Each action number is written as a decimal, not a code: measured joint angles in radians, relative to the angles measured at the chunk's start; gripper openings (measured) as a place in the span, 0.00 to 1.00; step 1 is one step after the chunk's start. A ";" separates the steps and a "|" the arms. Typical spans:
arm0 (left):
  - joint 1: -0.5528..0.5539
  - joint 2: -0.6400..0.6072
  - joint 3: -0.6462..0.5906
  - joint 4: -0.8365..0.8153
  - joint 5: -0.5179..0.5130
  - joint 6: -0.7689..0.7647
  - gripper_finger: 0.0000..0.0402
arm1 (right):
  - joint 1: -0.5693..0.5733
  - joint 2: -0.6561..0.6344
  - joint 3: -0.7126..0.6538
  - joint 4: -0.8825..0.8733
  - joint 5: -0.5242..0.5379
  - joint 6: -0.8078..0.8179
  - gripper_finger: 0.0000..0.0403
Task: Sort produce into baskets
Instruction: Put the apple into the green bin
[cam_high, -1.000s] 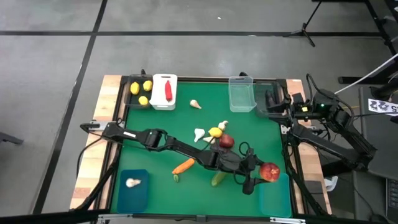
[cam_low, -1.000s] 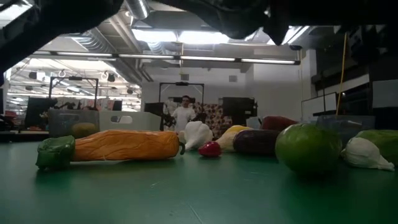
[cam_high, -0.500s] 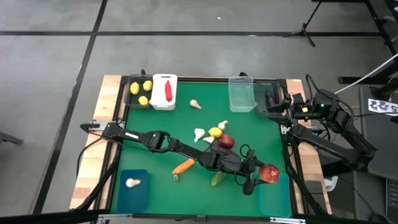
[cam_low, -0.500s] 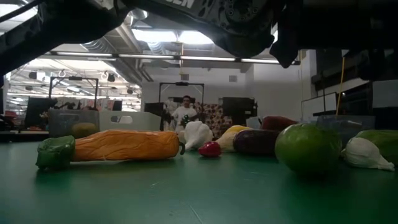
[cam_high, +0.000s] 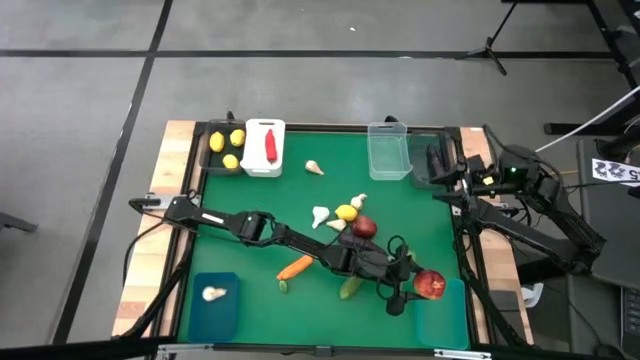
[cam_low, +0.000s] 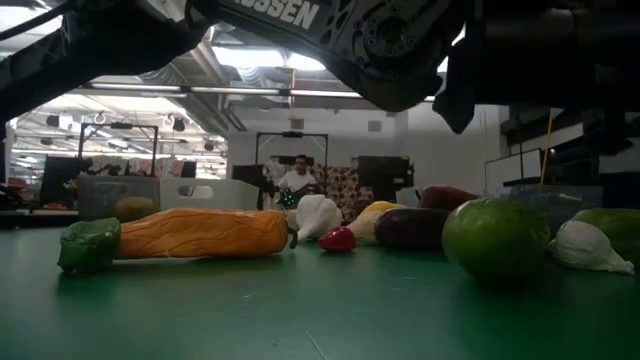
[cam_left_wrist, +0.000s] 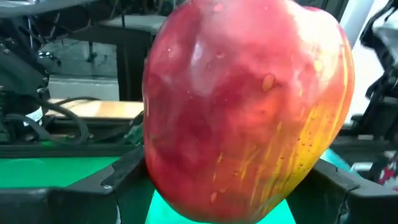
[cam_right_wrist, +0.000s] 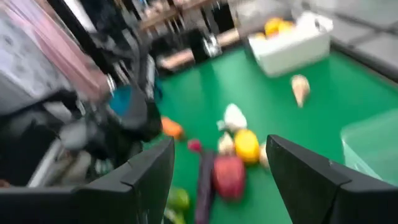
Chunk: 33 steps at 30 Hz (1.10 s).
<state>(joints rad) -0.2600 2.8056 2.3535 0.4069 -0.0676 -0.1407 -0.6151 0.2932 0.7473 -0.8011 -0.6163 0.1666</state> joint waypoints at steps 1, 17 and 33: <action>0.000 -0.001 0.000 0.014 0.000 -0.009 0.71 | 0.000 0.001 0.019 -0.050 0.028 -0.028 0.63; 0.050 -0.005 0.003 0.227 -0.029 -0.226 0.71 | -0.100 -0.215 0.468 -0.493 0.181 -0.114 0.63; 0.075 -0.005 0.003 0.293 -0.049 -0.224 0.71 | -0.507 -0.287 0.396 -0.567 -0.210 -0.247 0.63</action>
<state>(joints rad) -0.1848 2.8002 2.3566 0.6998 -0.1169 -0.3649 -1.1221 0.0059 1.1428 -1.3679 -0.8265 -0.0807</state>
